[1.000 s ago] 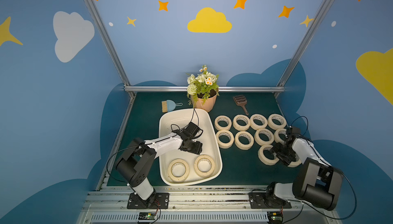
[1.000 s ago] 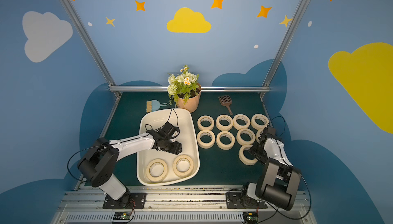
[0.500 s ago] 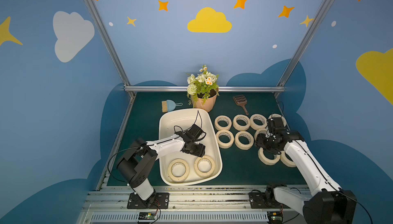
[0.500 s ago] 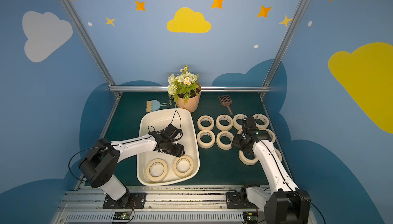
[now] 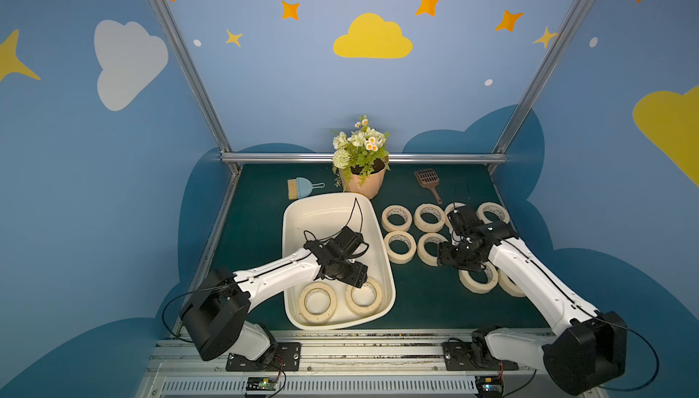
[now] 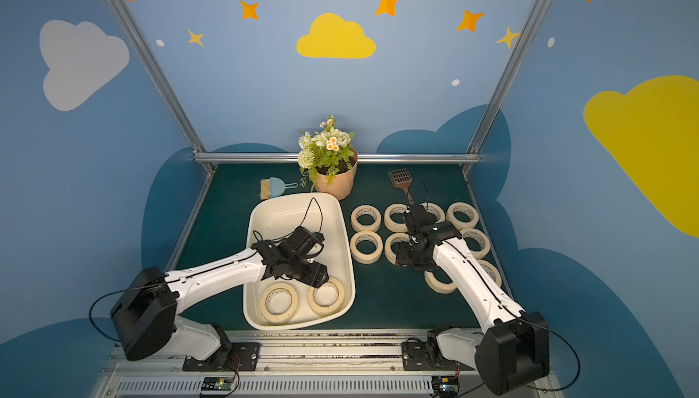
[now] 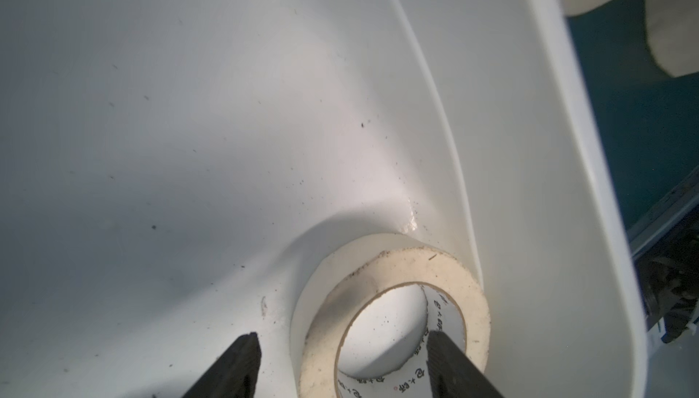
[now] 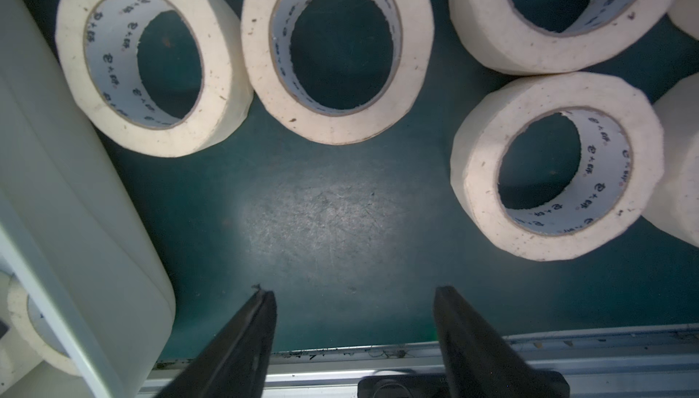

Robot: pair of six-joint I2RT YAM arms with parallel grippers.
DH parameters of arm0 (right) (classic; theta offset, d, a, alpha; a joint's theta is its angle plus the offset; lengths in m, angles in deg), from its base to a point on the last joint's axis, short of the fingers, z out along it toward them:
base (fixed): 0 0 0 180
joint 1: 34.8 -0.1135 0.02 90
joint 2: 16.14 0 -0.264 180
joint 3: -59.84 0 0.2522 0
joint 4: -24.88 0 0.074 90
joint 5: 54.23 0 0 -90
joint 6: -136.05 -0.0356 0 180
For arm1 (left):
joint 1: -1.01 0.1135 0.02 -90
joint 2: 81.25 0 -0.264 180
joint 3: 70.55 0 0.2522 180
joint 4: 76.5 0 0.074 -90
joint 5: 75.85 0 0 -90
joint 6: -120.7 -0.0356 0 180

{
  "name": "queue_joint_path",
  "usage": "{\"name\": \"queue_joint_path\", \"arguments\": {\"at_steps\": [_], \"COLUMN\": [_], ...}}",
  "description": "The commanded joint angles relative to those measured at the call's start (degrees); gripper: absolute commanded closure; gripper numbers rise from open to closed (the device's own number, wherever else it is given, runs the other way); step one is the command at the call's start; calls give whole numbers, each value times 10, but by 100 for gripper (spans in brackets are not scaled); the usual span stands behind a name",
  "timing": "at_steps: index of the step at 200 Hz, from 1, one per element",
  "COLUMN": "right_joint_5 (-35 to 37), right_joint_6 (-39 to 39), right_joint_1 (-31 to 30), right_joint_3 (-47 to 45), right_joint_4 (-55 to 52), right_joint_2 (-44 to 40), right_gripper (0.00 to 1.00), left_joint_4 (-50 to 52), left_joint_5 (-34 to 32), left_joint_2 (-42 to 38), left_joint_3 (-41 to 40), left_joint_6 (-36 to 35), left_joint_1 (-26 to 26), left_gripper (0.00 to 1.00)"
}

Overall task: Take out the art tape in the storage box
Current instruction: Pick up the art tape from the storage box.

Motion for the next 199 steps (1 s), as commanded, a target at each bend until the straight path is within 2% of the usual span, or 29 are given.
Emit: {"name": "queue_joint_path", "arguments": {"at_steps": [1,21,43,62,91,124,199], "right_joint_5": [-17,-31,-46,-65,-79,-124,-182], "right_joint_6": [19,16,0,-21,-33,-31,-53], "right_joint_1": [-45,-89,-134,-166,-203,-210,-227], "right_joint_3": [31,45,57,64,87,113,156], "right_joint_4": [-34,-36,-26,-3,26,71,148], "right_joint_2": [5,6,12,20,50,95,194], "right_gripper": [29,29,30,33,36,42,49], "left_joint_4": [4,6,23,37,83,120,109], "left_joint_5": [6,-2,-20,-35,-58,-76,-77], "left_joint_2": [40,64,73,65,46,16,-16], "left_joint_3": [-8,8,28,47,92,134,147], "left_joint_6": [5,-1,-11,-18,-38,-45,-29], "left_joint_1": [-2,-4,-4,-4,-4,-4,-4], "left_gripper": [34,46,64,73,77,78,77]}}
